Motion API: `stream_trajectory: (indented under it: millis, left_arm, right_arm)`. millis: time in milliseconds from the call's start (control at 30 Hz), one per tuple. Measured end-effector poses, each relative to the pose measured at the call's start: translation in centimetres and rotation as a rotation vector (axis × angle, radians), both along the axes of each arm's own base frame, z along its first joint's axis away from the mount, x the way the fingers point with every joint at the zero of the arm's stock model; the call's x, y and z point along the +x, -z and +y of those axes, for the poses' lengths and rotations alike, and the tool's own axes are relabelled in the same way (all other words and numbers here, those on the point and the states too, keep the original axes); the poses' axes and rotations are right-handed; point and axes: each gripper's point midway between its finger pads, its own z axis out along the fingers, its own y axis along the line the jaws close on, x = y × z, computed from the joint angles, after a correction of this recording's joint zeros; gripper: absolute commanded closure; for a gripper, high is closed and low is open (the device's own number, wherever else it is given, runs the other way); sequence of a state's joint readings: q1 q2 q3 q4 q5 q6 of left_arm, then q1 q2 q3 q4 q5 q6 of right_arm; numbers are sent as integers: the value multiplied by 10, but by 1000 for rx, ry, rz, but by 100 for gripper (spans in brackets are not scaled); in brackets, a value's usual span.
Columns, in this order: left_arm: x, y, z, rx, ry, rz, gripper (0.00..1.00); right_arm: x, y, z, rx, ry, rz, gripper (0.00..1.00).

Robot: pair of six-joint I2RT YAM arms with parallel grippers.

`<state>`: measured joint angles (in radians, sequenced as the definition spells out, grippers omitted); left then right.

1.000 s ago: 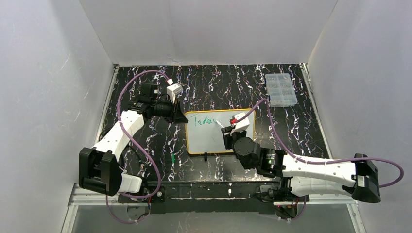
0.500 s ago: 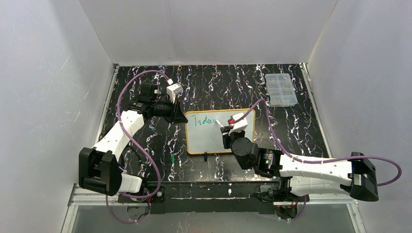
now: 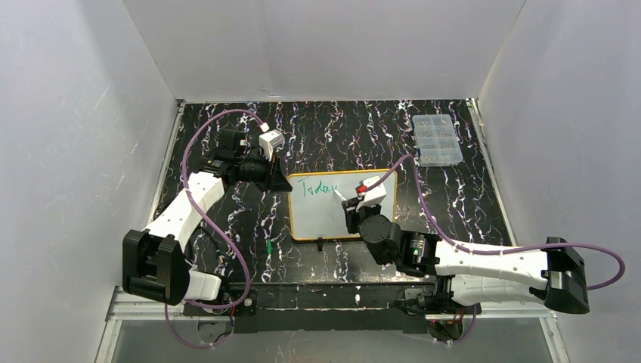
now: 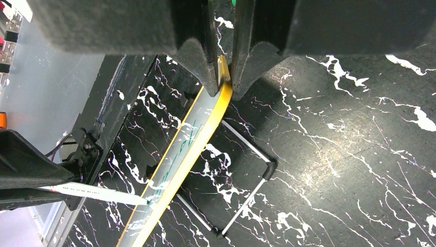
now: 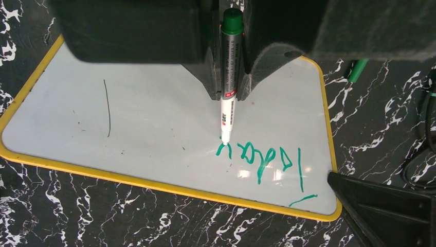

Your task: Write a sentence on the whiteboard

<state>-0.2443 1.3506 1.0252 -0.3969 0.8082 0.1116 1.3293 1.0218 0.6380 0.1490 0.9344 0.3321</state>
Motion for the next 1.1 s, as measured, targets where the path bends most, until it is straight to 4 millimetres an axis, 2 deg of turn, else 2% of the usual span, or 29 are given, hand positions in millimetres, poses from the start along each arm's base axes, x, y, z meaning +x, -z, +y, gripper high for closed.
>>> stream_trajectory:
  millis: [500, 700, 867, 1000, 1100]
  left_arm:
    - [2, 1, 1, 10, -9, -3, 100]
    - [1, 1, 1, 8, -8, -3, 100]
    - [0, 0, 0, 3, -3, -2, 100]
    - [0, 0, 0, 3, -3, -3, 100]
    - [0, 0, 0, 3, -3, -2, 100]
  right_arm:
    - [-6, 16, 26, 8, -80, 38, 99]
    - [-9, 15, 31, 8, -105, 35, 99]
    - [-11, -3, 27, 45, -130, 11, 99]
    - [-11, -27, 17, 109, -114, -22, 99]
    - [-7, -36, 7, 127, -73, -40, 99]
